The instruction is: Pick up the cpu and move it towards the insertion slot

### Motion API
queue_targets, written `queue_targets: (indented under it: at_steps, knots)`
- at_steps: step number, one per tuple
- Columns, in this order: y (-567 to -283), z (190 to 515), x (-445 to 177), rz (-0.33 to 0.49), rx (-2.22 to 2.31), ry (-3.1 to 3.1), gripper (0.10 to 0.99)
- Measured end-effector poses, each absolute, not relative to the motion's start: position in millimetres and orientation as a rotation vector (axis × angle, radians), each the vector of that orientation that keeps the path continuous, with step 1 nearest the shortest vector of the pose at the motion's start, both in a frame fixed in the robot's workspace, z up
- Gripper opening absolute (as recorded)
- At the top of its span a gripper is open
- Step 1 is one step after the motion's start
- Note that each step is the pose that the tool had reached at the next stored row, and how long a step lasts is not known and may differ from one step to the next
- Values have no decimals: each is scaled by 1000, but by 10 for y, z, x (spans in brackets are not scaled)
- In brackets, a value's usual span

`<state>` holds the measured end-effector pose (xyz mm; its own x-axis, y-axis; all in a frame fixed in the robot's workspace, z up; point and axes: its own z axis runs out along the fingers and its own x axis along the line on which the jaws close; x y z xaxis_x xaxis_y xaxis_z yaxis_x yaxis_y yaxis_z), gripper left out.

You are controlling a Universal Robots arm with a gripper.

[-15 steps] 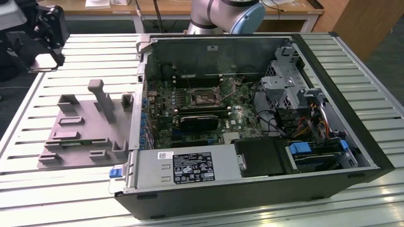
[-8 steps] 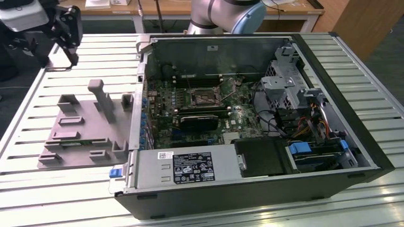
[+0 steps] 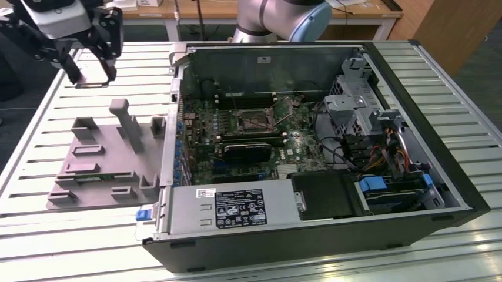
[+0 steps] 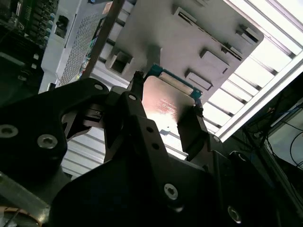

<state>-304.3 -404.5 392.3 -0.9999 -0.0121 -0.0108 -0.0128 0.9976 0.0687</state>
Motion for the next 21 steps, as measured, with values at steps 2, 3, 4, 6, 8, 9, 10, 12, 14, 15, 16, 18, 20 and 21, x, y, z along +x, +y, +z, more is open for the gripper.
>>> queue_targets:
  at_steps: [2,3,4,6,8,9,10,12,14,15,16,18,20,21]
  knots:
    - [-4044,3922,-2973,108,-19,3130,537]
    - [-4044,3922,-2937,108,-19,3130,537]
    - [-4044,3922,-2902,108,-19,3131,537]
    - [-4044,3923,-2835,108,-19,3131,537]
    - [-4044,3922,-2766,108,-19,3132,537]
    - [-4044,3922,-2733,108,-19,3132,537]
    - [-4044,3922,-2701,108,-19,3133,537]
    - [-4044,3923,-2636,108,-19,3133,537]
    - [-4044,3922,-2568,108,-19,3134,537]
    - [-4044,3922,-2534,108,-19,3134,537]
    - [-4044,3922,-2500,108,-19,3134,537]
    - [-4044,3922,-2431,108,-19,3135,537]
    - [-4044,3923,-2365,108,-19,3135,537]
    - [-4045,3923,-2330,108,-19,3136,537]
